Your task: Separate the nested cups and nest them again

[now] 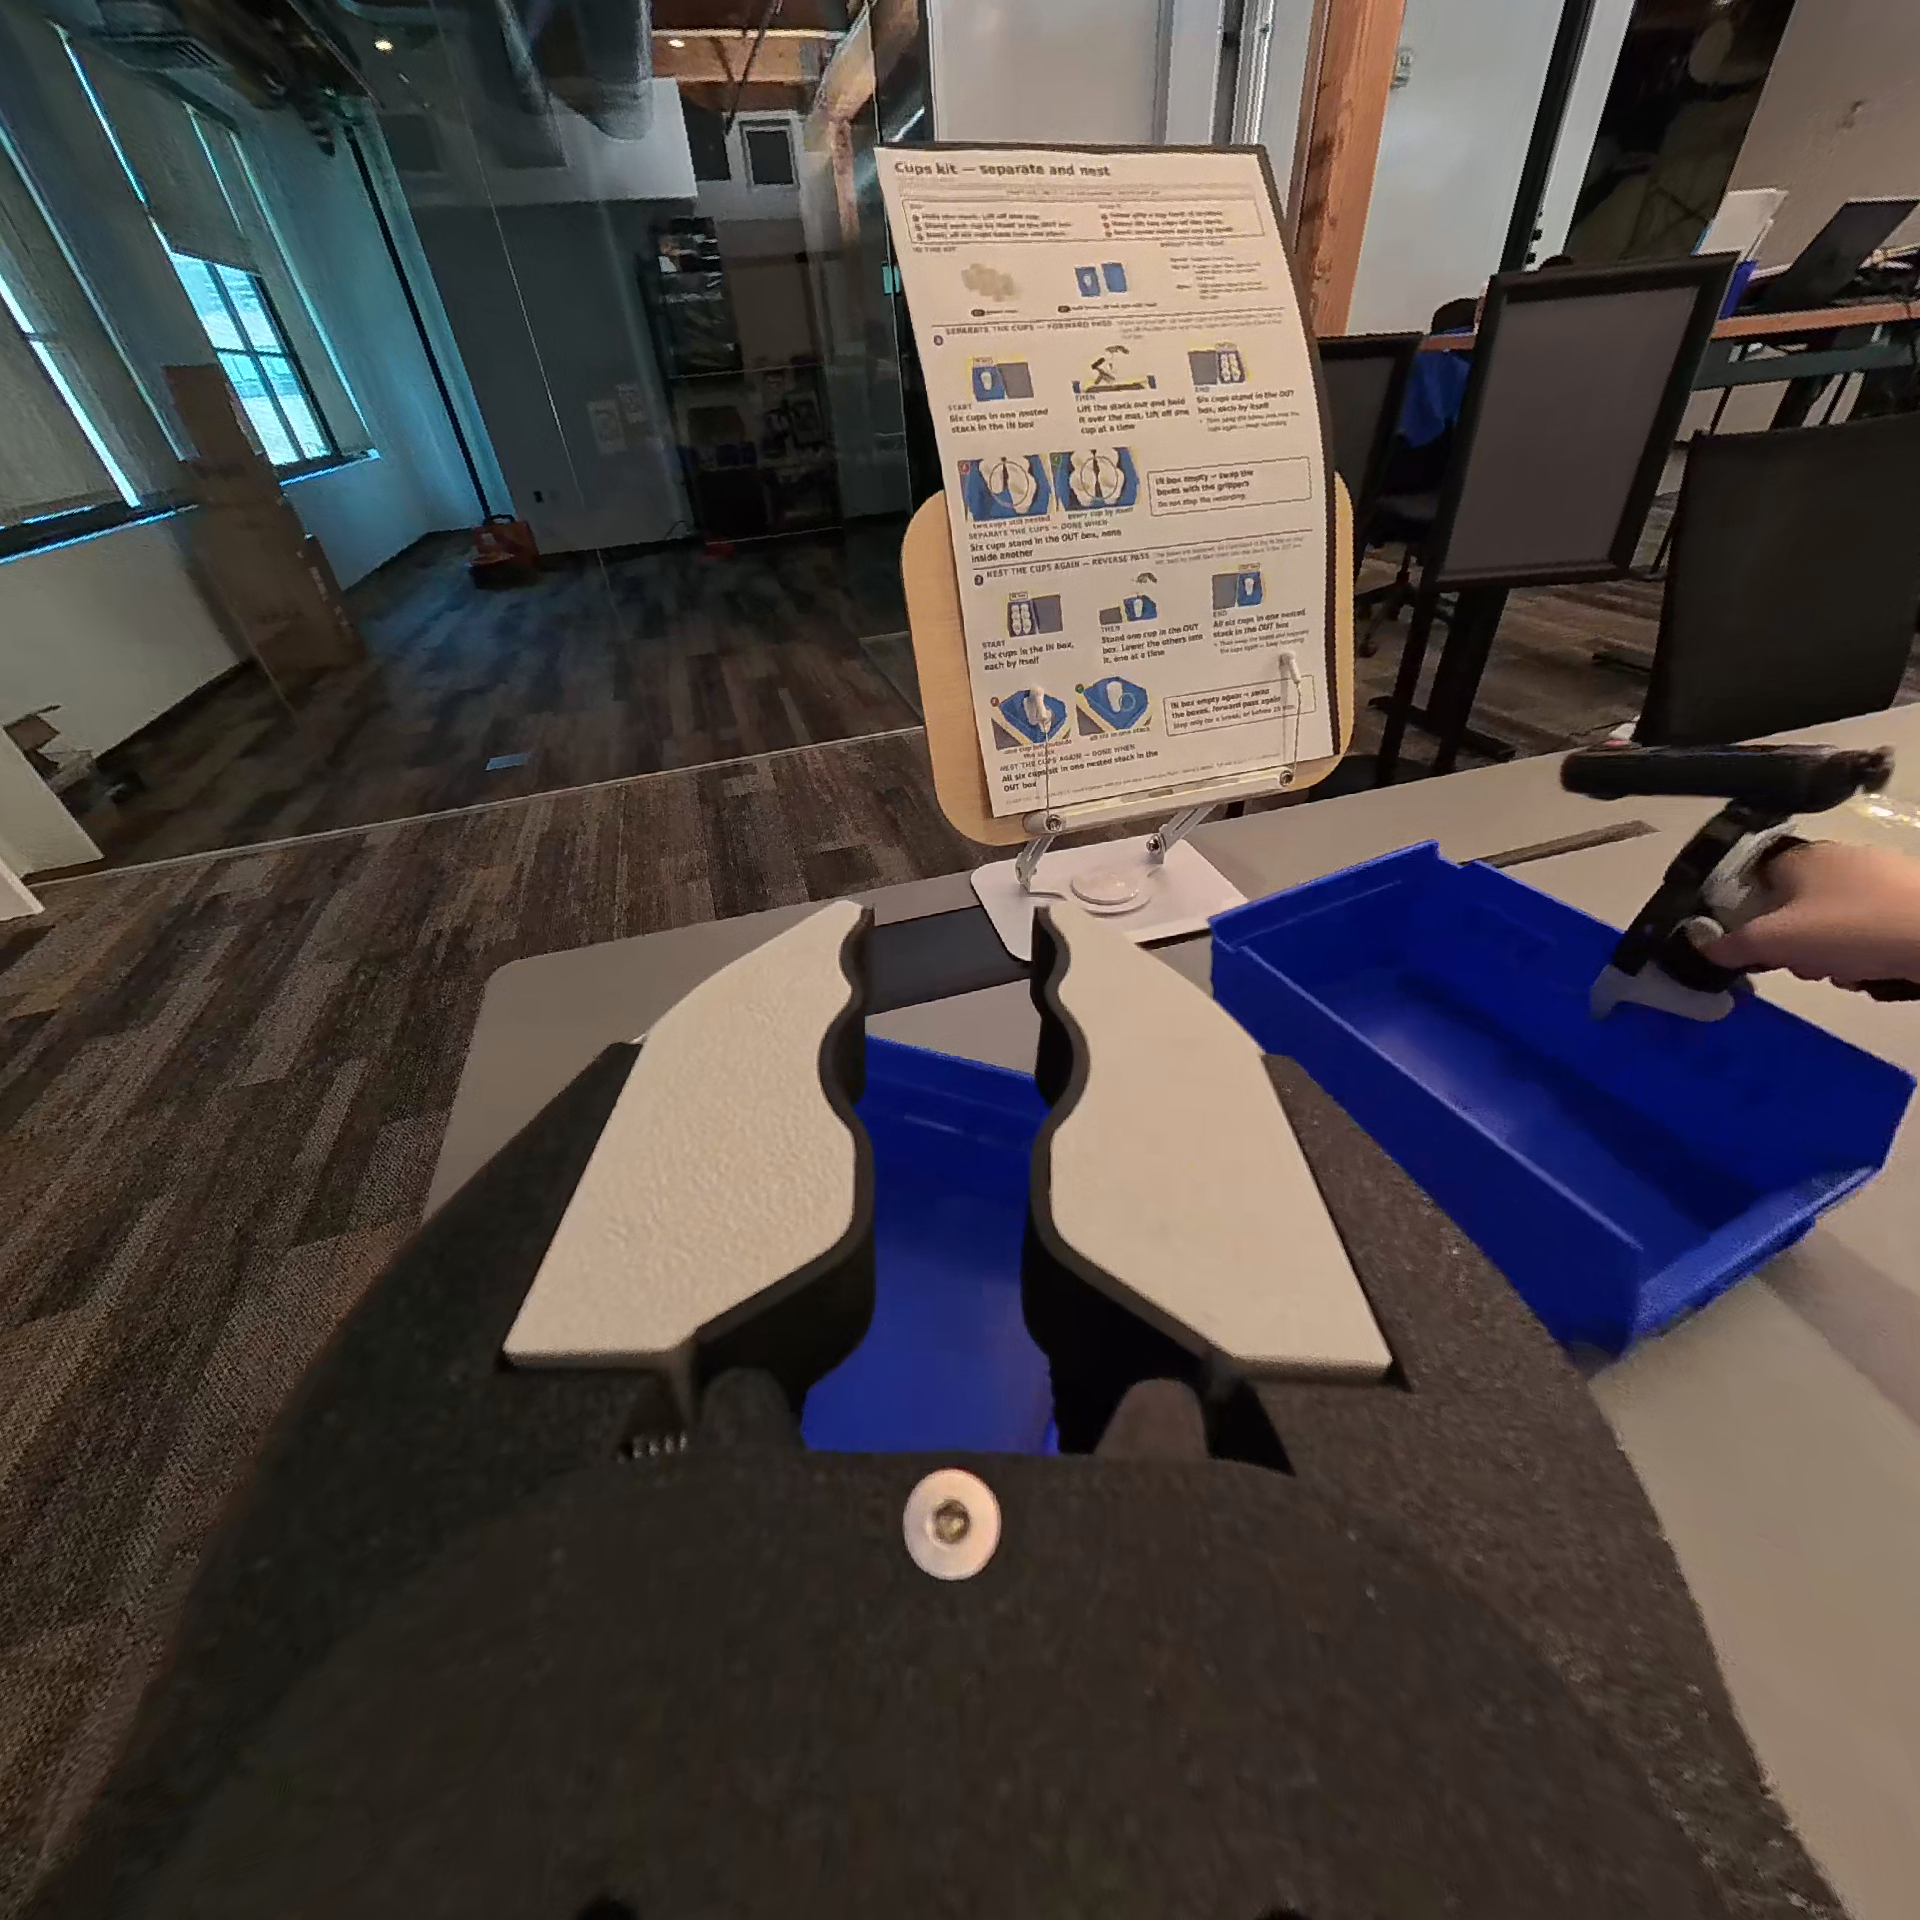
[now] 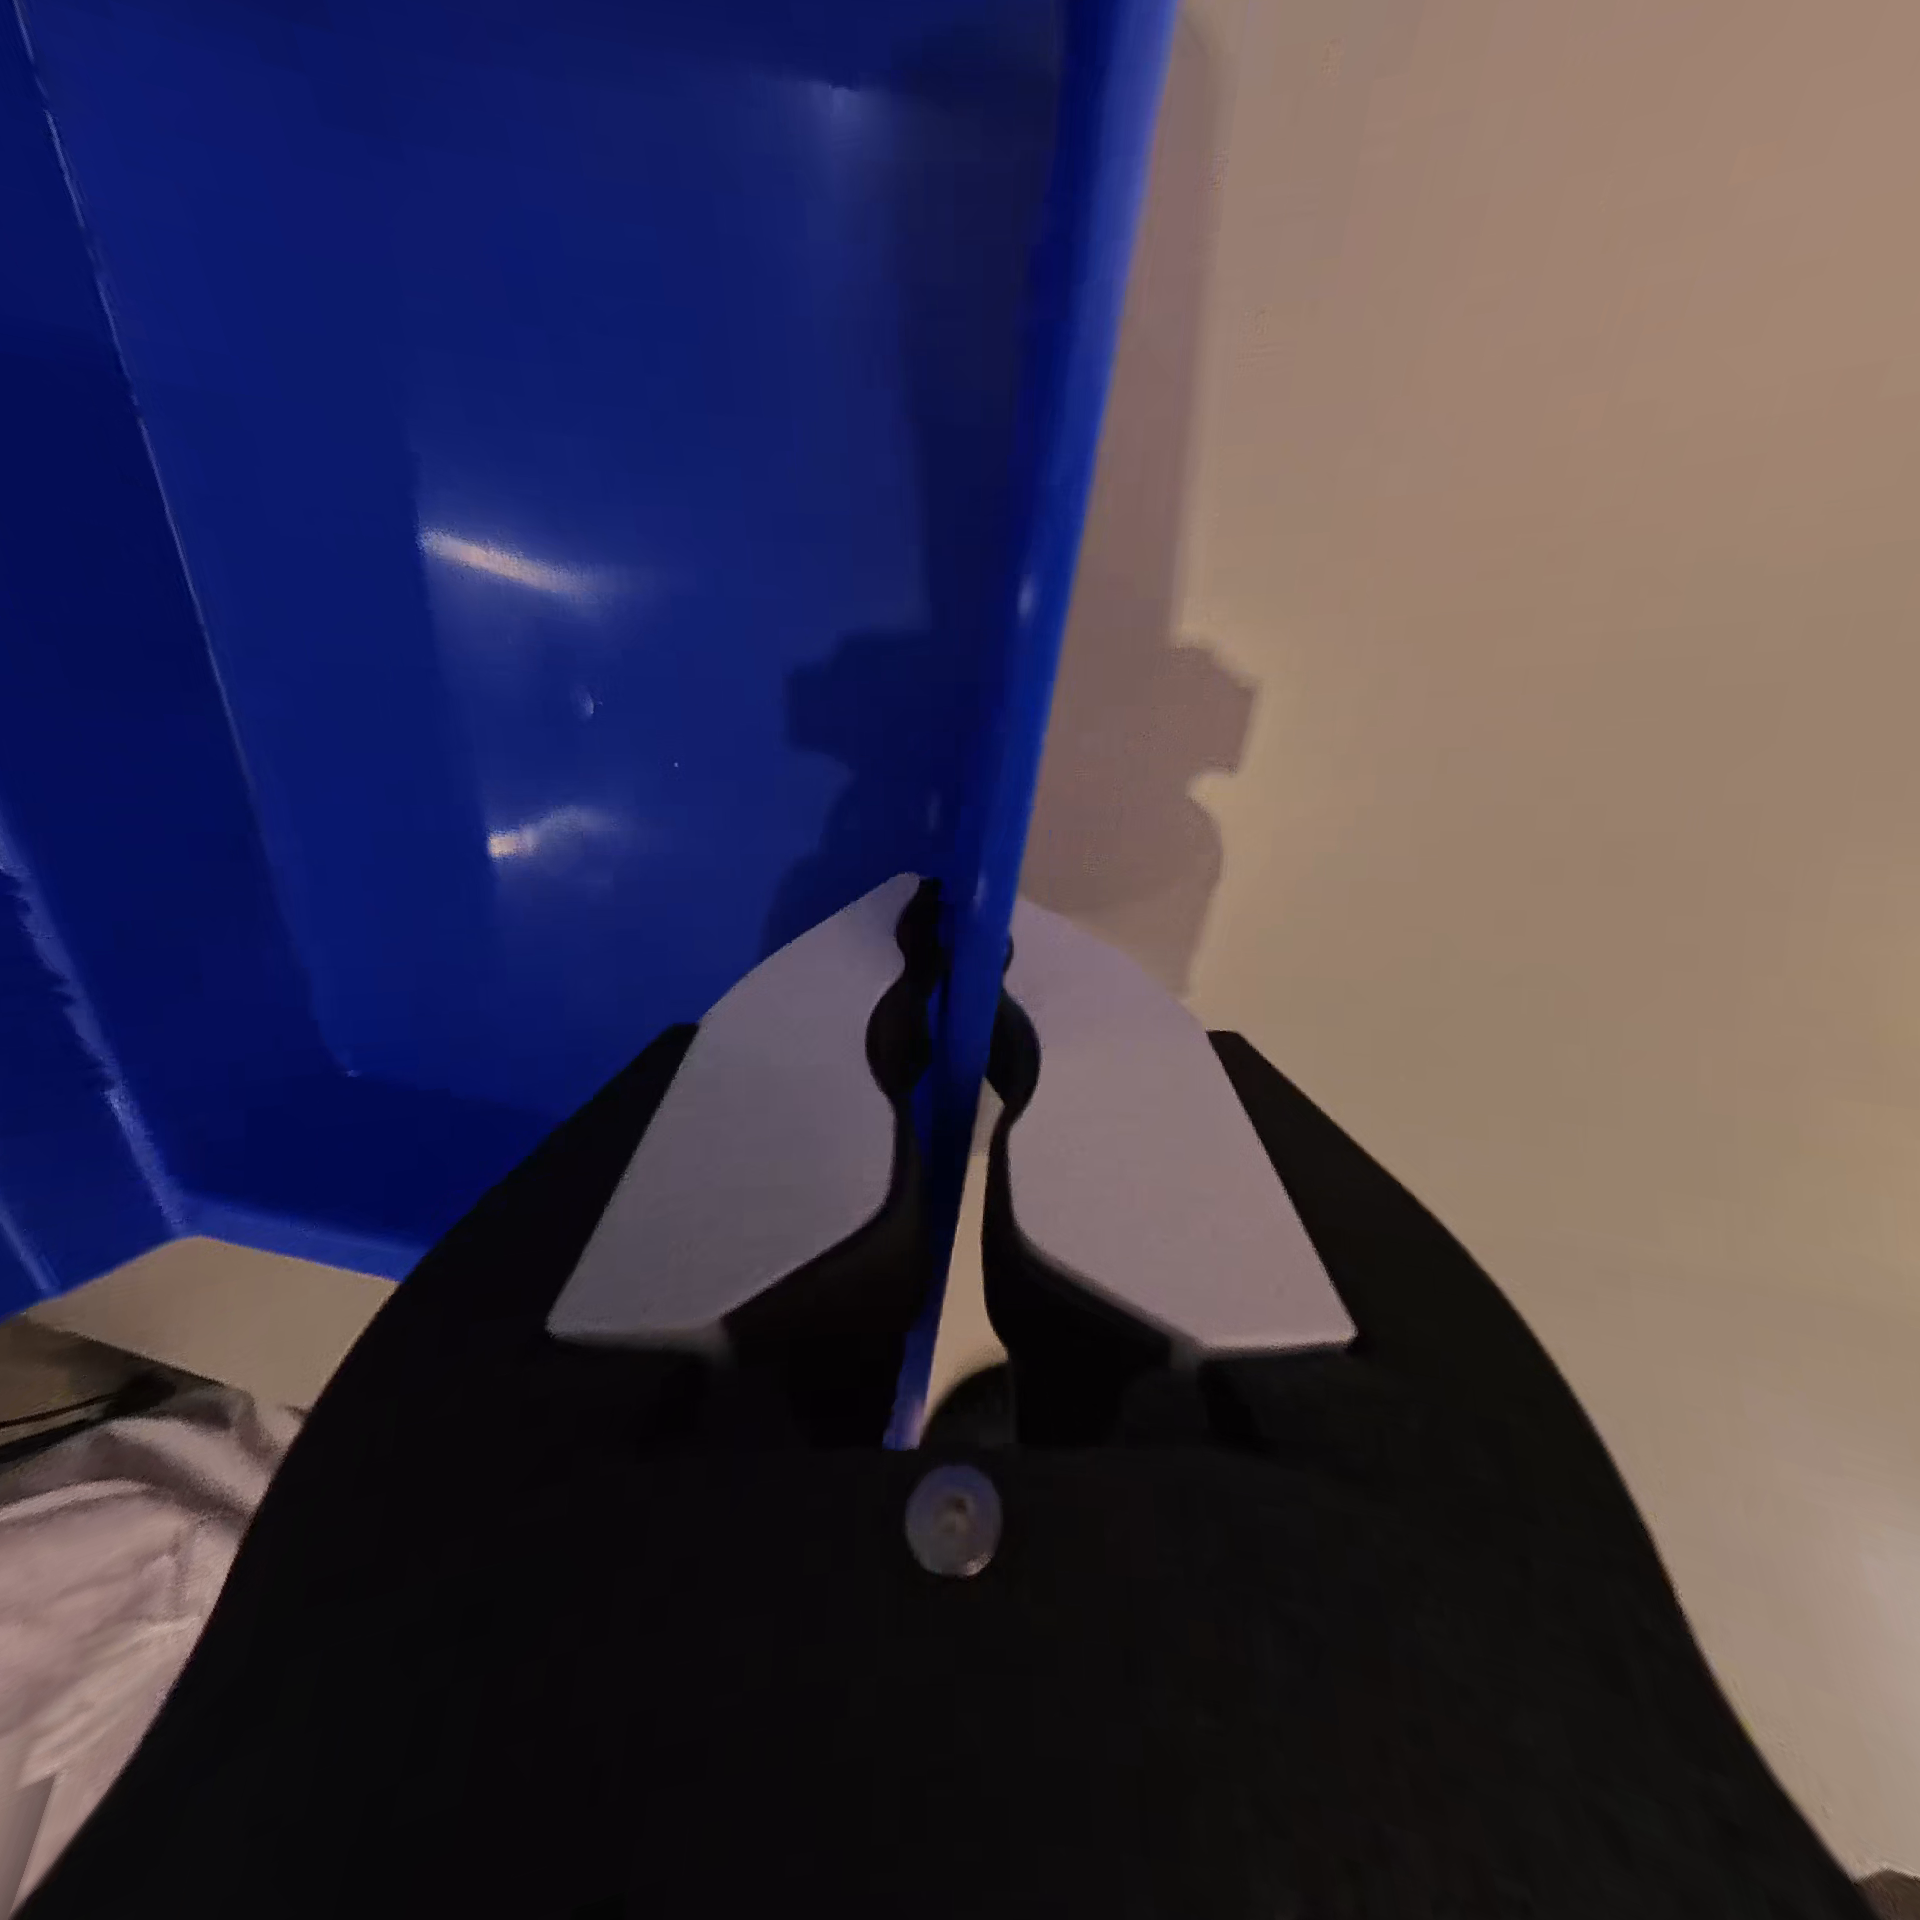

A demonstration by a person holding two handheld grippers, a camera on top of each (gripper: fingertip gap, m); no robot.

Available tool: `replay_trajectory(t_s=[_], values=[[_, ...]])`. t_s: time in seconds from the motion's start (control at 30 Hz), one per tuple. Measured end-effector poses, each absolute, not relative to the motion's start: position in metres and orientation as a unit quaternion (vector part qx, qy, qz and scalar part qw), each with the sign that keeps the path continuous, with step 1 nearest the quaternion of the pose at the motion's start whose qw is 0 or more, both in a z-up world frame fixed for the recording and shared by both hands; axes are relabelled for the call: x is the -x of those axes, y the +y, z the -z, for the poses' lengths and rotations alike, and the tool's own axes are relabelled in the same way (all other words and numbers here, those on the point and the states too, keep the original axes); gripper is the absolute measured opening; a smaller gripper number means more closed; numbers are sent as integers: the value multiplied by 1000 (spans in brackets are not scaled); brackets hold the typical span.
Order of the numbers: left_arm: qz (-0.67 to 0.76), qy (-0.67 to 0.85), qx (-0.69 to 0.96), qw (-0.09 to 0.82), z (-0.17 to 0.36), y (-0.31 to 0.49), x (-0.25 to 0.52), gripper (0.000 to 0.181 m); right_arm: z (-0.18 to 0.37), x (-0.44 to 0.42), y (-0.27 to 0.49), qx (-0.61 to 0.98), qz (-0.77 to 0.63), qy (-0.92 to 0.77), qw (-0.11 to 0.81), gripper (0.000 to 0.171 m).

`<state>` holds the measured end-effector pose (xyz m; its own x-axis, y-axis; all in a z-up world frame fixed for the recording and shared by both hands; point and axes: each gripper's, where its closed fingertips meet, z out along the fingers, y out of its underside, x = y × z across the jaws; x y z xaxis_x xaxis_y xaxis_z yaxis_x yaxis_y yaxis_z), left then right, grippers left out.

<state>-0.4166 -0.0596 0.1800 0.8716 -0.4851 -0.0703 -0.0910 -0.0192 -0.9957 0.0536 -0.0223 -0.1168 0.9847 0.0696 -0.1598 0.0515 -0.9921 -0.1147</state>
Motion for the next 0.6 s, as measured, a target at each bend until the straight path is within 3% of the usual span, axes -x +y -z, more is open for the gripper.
replay_trajectory(t_s=[0.4, 0.6], values=[[105, 246, 705, 657, -177, -48, 377, 28, 119, -245, -82, 995, -52, 50, 67, 6], [80, 249, 701, 664, -181, -43, 362, 28, 119, -296, -103, 989, -73, 101, 76, 6]])
